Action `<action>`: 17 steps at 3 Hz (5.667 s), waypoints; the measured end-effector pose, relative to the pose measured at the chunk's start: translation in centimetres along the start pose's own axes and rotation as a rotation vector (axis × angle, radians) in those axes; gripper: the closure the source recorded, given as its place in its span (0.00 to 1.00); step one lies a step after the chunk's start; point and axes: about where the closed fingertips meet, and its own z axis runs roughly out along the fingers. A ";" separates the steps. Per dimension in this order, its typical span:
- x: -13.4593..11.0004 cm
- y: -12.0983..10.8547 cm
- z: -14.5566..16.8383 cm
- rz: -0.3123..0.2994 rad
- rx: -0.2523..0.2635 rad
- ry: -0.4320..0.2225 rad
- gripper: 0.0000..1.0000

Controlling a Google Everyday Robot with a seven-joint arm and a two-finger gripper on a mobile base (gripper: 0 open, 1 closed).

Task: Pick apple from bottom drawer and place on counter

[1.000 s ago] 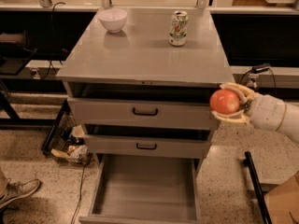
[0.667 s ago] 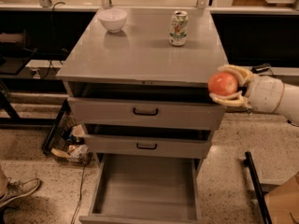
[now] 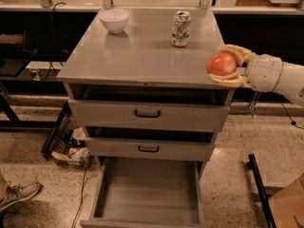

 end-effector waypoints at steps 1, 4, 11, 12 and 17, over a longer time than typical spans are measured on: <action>-0.5 -1.5 1.3 -0.003 -0.012 -0.019 1.00; 2.7 -6.5 9.2 0.067 -0.151 0.197 1.00; 8.3 -5.5 16.5 0.182 -0.080 0.254 0.16; 8.3 -5.5 16.4 0.184 -0.079 0.251 0.00; 1.6 -11.7 1.3 0.089 0.290 0.235 0.00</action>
Offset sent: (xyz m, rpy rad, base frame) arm 0.0867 0.0289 0.0589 -0.1064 0.0623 0.0990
